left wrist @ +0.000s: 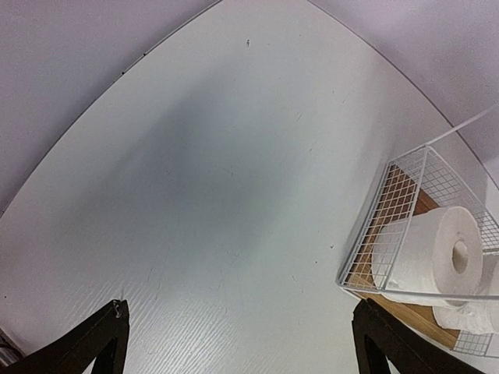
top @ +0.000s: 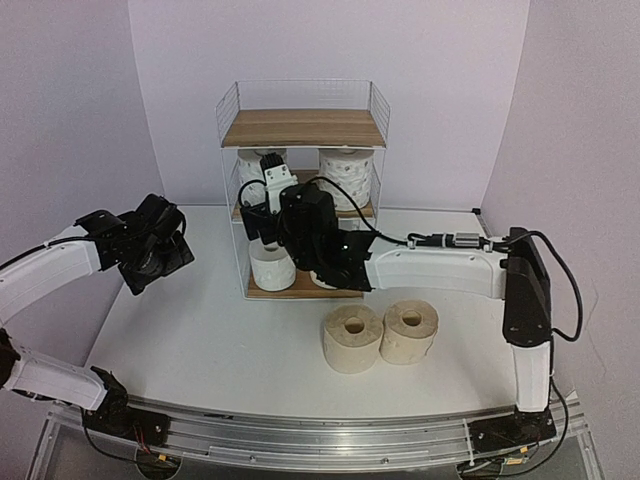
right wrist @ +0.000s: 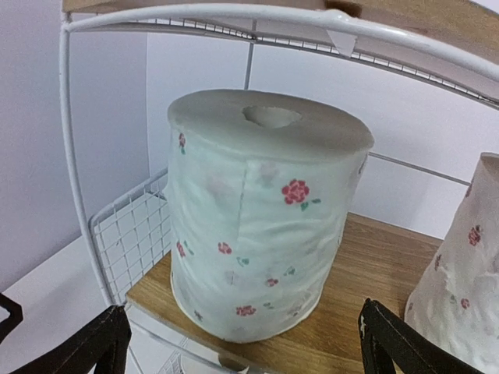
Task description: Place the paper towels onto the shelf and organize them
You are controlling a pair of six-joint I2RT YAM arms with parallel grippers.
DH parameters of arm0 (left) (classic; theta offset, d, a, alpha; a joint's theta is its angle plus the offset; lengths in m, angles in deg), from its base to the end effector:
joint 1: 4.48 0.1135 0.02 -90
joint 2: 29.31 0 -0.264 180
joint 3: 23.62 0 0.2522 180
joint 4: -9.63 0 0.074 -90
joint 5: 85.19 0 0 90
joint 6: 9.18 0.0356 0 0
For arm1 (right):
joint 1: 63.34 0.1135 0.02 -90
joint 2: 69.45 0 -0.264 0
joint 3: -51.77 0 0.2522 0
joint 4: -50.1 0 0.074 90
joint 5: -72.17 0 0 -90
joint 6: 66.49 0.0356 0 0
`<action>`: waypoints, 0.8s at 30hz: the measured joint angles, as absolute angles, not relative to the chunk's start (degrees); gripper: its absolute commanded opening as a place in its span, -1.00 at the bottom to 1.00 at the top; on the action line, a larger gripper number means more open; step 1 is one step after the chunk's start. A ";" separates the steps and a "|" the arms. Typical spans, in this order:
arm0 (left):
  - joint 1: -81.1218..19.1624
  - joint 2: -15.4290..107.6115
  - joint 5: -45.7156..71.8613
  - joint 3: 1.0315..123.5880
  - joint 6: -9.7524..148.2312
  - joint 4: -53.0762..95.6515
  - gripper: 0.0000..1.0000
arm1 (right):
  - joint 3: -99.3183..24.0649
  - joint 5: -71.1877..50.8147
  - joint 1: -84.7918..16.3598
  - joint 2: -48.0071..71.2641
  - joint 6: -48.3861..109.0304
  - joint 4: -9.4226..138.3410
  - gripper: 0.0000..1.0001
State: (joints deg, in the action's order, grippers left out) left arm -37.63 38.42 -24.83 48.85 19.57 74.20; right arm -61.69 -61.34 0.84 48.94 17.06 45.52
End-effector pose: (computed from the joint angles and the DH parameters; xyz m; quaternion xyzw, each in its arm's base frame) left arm 0.1972 -0.1078 0.2879 -0.2912 0.8893 -0.0168 0.3522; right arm 0.2384 0.4364 0.3235 -0.1676 0.6886 0.0859 0.7003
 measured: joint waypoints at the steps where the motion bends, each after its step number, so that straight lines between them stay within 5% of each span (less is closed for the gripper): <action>1: -37.63 37.96 -24.57 48.79 19.67 74.18 0.99 | -60.02 -61.71 1.31 47.60 17.10 45.75 0.97; 24: -37.63 27.74 -7.02 36.48 27.06 61.18 0.99 | -25.47 -53.83 4.96 6.09 59.81 96.78 0.95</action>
